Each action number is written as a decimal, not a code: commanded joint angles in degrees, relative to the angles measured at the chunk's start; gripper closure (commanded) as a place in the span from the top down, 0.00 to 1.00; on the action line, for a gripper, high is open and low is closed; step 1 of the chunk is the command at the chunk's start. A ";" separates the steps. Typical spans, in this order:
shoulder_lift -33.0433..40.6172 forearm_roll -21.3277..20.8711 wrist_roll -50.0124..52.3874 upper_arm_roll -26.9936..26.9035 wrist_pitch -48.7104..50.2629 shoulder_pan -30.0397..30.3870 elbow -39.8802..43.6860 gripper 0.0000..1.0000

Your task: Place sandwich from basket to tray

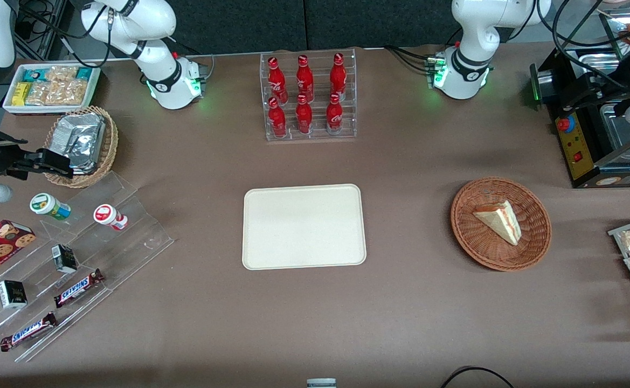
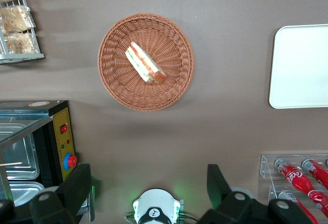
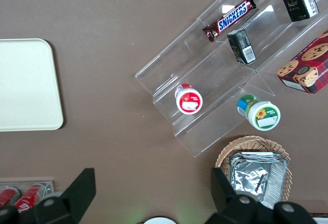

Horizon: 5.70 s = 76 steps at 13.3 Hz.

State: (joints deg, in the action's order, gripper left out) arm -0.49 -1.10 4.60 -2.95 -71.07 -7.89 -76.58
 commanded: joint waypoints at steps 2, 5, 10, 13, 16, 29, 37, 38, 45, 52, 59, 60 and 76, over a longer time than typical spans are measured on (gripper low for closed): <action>-0.47 -1.01 0.67 -0.66 0.32 -0.99 0.38 1.00; -1.45 -1.54 3.56 -1.01 -0.64 0.14 -4.86 1.00; -0.30 -1.19 17.08 -0.92 -18.79 3.58 -22.09 1.00; 0.84 -1.63 32.63 -0.92 -33.21 3.76 -33.25 1.00; 3.56 -1.45 34.68 -0.92 -48.40 4.98 -45.90 1.00; -6.89 -0.66 46.82 -0.48 -77.11 4.46 -57.37 1.00; -9.88 -0.92 46.82 -0.66 -78.17 2.17 -58.34 1.00; -9.88 -1.01 46.73 -0.74 -78.17 2.26 -58.34 0.98; -10.50 -1.01 47.51 -0.83 -77.90 2.88 -58.16 0.23; -2.87 -5.32 47.79 0.39 -56.79 1.65 -49.84 0.18; -2.67 -2.52 41.74 11.98 -27.83 0.06 -25.76 0.17; -3.37 -1.11 41.37 14.17 -26.85 0.15 -24.08 0.17; -32.54 -16.74 60.17 30.63 -45.02 -15.66 -8.68 0.19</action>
State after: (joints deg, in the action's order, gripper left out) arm -29.35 -15.29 62.39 27.96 -114.98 -21.66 -88.19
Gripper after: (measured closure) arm 0.806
